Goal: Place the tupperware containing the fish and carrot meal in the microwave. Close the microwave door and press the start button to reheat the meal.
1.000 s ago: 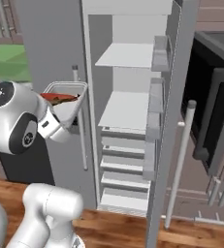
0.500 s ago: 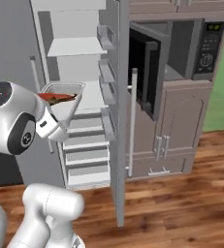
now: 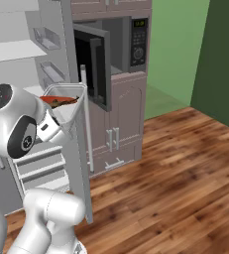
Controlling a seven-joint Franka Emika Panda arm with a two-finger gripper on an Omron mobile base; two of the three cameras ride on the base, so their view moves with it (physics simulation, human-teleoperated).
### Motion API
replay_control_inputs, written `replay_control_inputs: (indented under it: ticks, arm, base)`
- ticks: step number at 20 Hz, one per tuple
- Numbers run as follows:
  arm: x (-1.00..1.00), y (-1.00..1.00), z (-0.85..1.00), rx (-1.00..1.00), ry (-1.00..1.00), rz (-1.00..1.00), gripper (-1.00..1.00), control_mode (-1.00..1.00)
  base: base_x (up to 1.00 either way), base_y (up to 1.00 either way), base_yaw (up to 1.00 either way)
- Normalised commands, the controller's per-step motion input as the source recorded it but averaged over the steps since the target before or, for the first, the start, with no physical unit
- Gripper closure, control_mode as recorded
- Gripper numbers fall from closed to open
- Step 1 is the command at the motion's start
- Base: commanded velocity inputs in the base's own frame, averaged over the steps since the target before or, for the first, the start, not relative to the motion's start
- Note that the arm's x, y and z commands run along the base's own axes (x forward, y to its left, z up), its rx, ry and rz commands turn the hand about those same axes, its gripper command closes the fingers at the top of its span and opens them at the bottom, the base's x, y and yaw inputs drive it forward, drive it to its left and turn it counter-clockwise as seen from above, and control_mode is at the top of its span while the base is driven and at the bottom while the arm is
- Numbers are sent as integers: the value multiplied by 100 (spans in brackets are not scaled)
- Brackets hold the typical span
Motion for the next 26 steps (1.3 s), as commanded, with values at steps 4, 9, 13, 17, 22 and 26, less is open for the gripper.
replay_control_inputs:
  ticks: [4,9,13,17,22,26]
  arm:
    - [0,0,0,0,0,0,100,100]
    - [0,0,0,0,0,0,100,100]
    - [0,0,0,0,0,0,100,100]
    - [0,0,0,0,0,0,100,100]
    - [0,0,0,0,0,0,100,100]
    - [0,0,0,0,0,0,100,100]
  base:
    - [22,-56,-28]
    - [29,-68,-14]
    - [42,-77,-1]
    - [48,-67,0]
    - [46,-61,18]
    - [30,-55,44]
